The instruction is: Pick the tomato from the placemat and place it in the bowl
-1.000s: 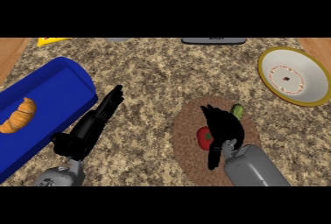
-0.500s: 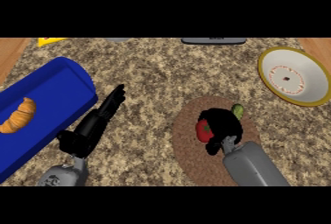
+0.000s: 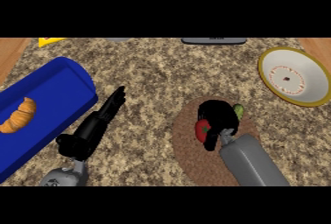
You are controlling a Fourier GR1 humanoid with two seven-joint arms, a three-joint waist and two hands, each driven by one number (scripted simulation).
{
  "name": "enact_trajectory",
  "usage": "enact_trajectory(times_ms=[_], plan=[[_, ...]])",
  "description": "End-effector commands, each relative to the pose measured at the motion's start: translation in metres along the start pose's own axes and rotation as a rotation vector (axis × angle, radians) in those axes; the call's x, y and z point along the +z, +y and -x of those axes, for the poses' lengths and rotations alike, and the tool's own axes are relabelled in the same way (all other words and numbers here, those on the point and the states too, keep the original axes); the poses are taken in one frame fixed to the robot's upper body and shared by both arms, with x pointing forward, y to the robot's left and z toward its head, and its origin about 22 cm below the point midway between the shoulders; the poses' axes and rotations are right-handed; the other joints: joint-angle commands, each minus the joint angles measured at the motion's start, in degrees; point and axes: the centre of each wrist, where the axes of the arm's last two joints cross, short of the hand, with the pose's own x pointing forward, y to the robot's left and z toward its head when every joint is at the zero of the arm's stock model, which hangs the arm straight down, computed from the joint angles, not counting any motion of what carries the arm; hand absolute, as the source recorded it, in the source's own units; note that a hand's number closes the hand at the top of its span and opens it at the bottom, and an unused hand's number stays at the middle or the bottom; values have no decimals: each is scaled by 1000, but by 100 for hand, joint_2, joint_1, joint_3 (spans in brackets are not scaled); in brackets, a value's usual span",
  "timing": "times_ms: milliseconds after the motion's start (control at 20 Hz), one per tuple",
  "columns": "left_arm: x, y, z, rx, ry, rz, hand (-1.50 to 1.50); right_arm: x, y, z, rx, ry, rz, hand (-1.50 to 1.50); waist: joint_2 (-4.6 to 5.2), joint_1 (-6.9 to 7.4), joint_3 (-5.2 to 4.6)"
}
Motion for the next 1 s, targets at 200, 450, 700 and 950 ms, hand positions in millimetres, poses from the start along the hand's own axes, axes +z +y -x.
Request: enact_trajectory(times_ms=[200,450,700,950], plan=[[-8,-1,-1,5,0,16,0,-49,-37,71,5,-13,60,150,21,41,2],[-4,-9,10,-12,-2,6,0,-48,-47,74,104,141,260,150,17,12,-1],[-9,-10,4,9,-4,-15,0,-30,-87,54,20,109,527,150,-19,-71,-2],[7,-6,12,9,9,-11,0,-13,-143,75,-196,55,758,150,-10,-28,3]])
